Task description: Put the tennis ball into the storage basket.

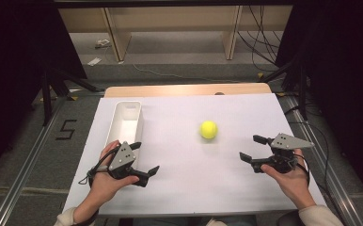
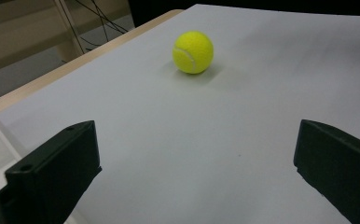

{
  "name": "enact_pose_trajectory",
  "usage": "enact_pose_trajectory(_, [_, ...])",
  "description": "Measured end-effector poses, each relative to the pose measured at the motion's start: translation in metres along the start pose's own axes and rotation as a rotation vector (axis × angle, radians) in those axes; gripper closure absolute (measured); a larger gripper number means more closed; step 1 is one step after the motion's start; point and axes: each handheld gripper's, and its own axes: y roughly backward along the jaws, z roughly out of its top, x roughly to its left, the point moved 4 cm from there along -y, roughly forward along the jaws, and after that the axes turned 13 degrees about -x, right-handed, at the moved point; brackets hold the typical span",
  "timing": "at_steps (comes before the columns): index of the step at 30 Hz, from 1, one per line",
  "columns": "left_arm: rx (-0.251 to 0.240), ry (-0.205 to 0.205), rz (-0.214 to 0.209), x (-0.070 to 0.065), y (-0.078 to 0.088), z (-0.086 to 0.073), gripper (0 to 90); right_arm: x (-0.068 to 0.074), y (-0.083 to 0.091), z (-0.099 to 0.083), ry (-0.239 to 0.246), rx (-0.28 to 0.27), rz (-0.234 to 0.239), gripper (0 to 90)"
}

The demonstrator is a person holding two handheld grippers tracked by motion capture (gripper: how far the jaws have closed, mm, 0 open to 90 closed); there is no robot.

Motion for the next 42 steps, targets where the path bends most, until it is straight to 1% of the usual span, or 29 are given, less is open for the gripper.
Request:
enact_pose_trajectory(6, [-0.002,0.000,-0.002,-0.001,0.001,0.000,0.0,0.001,0.000,0.000,0.004,-0.002,0.000,15.3])
enact_pose_trajectory(10, [0.000,-0.002,-0.004,-0.002,0.001,0.000,0.0,0.000,-0.001,0.001,-0.002,-0.005,-0.007,15.3])
enact_pose_trajectory(15, [-0.002,0.000,-0.001,-0.002,0.000,0.001,0.0,-0.002,-0.002,0.001,0.003,-0.006,-0.014,15.2])
enact_pose_trajectory(17, [-0.002,0.001,-0.002,-0.002,0.000,0.001,0.0,-0.004,-0.006,0.001,-0.007,-0.008,-0.021,15.2])
enact_pose_trajectory(18, [0.000,0.000,-0.003,-0.002,0.000,0.000,0.0,-0.005,-0.007,0.000,-0.008,-0.001,-0.017,15.3])
enact_pose_trajectory(26, [-0.004,0.001,-0.006,-0.002,0.001,0.001,0.0,-0.005,-0.024,0.001,0.007,0.018,-0.017,15.3])
enact_pose_trajectory(27, [-0.004,0.001,-0.006,-0.002,0.001,0.001,0.0,-0.005,-0.024,0.001,0.007,0.018,-0.017,15.3])
enact_pose_trajectory(29, [-0.004,0.000,-0.006,-0.002,0.001,0.001,0.0,-0.004,-0.033,0.001,0.020,0.027,-0.011,15.3])
enact_pose_trajectory(31, [-0.004,0.000,-0.007,-0.002,0.001,0.001,0.0,-0.003,-0.036,0.001,0.019,0.027,-0.009,15.3])
enact_pose_trajectory(32, [-0.005,0.000,-0.007,-0.003,0.001,0.001,0.0,-0.003,-0.042,0.002,0.024,0.031,-0.001,15.3])
enact_pose_trajectory(34, [-0.004,0.000,-0.007,-0.002,0.001,0.001,0.0,-0.003,-0.048,0.002,0.029,0.040,0.004,15.3])
enact_pose_trajectory(35, [-0.004,0.000,-0.007,-0.002,0.001,0.001,0.0,-0.003,-0.048,0.002,0.029,0.040,0.004,15.3])
enact_pose_trajectory(37, [-0.003,-0.001,-0.009,-0.002,0.001,0.001,0.0,-0.003,-0.056,0.003,0.030,0.041,0.005,15.3])
enact_pose_trajectory(42, [-0.005,0.002,-0.011,-0.003,0.001,0.001,0.0,-0.002,-0.066,0.004,0.040,0.041,0.009,15.3])
